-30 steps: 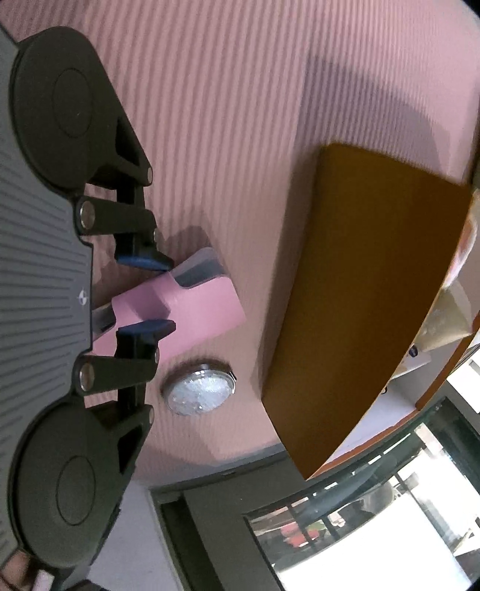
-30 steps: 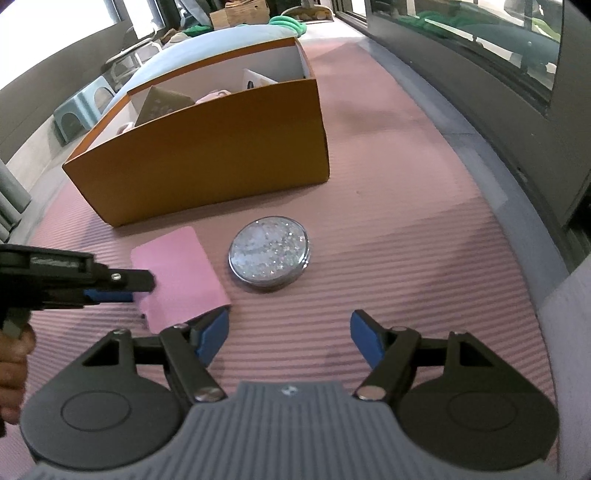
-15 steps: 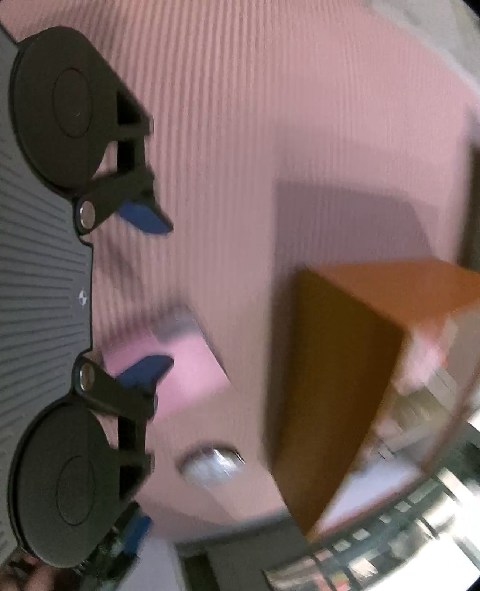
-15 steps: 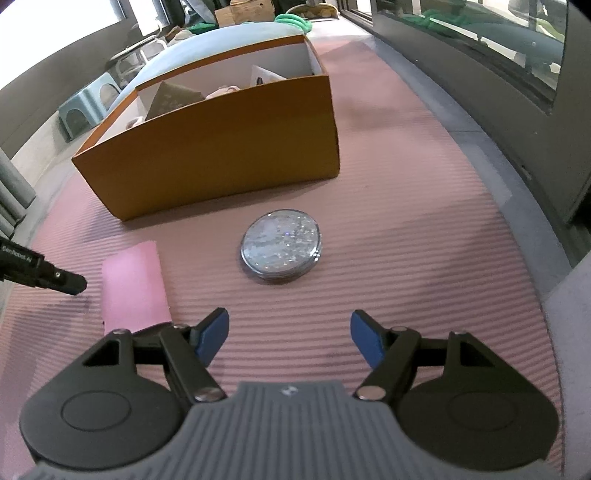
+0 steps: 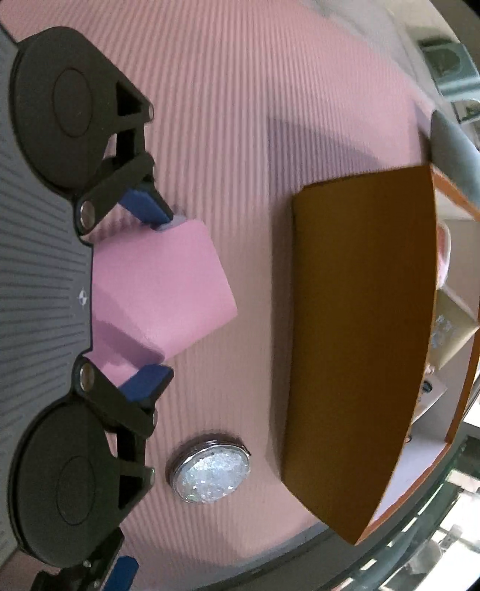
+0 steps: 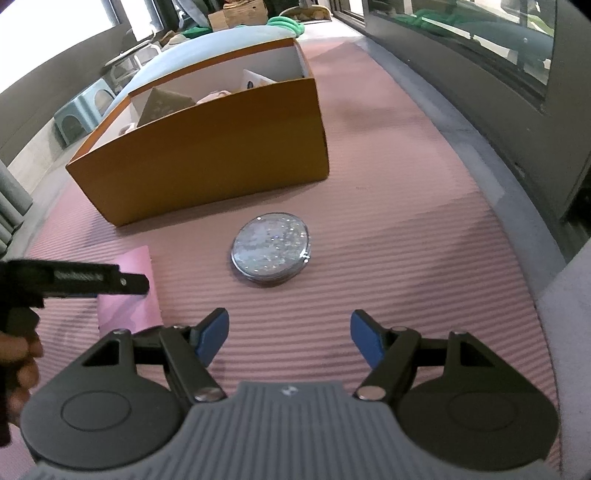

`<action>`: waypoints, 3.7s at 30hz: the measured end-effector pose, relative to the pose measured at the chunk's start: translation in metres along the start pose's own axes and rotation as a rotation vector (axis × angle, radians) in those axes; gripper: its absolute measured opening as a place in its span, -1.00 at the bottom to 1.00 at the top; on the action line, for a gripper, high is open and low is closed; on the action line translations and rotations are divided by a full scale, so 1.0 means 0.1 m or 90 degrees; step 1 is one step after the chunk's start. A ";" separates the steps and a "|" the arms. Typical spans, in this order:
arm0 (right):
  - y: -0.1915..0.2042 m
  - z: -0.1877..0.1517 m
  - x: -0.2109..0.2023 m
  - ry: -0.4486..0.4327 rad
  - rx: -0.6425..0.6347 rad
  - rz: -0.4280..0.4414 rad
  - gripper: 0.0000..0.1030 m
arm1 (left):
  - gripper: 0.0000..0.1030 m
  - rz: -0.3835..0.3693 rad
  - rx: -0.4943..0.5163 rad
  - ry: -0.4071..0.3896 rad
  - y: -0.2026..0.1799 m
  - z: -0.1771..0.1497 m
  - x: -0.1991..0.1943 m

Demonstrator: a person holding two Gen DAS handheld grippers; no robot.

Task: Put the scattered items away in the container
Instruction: 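Grasp the pink card holder with the left tool while the right tool grasps the glittery tin, then lift and carry the card holder and tin over the box with both tools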

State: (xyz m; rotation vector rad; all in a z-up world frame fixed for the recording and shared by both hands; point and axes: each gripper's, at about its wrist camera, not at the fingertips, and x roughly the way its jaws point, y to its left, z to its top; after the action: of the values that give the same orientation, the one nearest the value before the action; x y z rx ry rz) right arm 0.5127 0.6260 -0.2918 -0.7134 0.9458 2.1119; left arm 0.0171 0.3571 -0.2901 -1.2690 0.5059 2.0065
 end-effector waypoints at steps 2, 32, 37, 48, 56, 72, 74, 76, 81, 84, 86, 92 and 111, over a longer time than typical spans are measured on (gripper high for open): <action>-0.02 -0.02 0.02 0.004 0.005 0.000 0.46 | 1.00 0.015 0.067 0.012 -0.11 0.01 0.07; 0.51 0.38 0.83 -0.001 -0.114 -0.073 0.46 | 0.97 -0.224 0.157 0.122 0.63 -0.05 -0.09; 0.48 0.38 0.89 0.006 -0.114 -0.078 0.43 | 0.97 -0.224 0.154 0.120 0.61 -0.04 -0.07; 0.43 0.30 0.79 0.017 -0.144 -0.063 0.41 | 0.97 -0.221 0.131 0.097 0.69 -0.01 -0.19; 0.47 0.21 0.60 0.018 -0.140 -0.055 0.41 | 0.96 -0.223 0.126 0.078 0.71 0.01 -0.30; 0.84 0.08 -0.07 0.016 -0.136 -0.056 0.41 | 0.96 -0.243 0.120 0.040 0.93 -0.18 -0.67; 0.90 0.07 -0.15 0.013 -0.145 -0.058 0.41 | 0.96 -0.243 0.129 0.035 0.93 -0.17 -0.70; 0.93 0.07 -0.24 0.009 -0.147 -0.058 0.41 | 0.96 -0.245 0.136 0.028 0.94 -0.16 -0.74; 1.00 0.18 -0.33 -0.001 -0.145 -0.061 0.41 | 0.96 -0.255 0.144 0.013 0.99 -0.07 -0.81; 1.04 0.27 -0.37 -0.009 -0.143 -0.063 0.41 | 0.96 -0.257 0.155 0.000 1.00 0.03 -0.85; 1.07 0.33 -0.39 -0.014 -0.144 -0.064 0.41 | 0.96 -0.258 0.166 -0.013 1.00 0.12 -0.88; 1.16 0.60 -0.38 -0.033 -0.148 -0.067 0.41 | 0.96 -0.269 0.197 -0.052 0.93 0.47 -0.93; 1.25 1.58 0.04 -0.103 -0.173 -0.067 0.41 | 0.96 -0.237 0.259 -0.163 0.64 2.00 -0.71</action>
State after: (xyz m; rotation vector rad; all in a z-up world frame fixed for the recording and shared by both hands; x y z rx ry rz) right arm 0.3827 0.6917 -0.1528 -0.6956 0.5286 2.1890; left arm -0.1349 0.4178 -0.1397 -0.7776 0.4824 1.6184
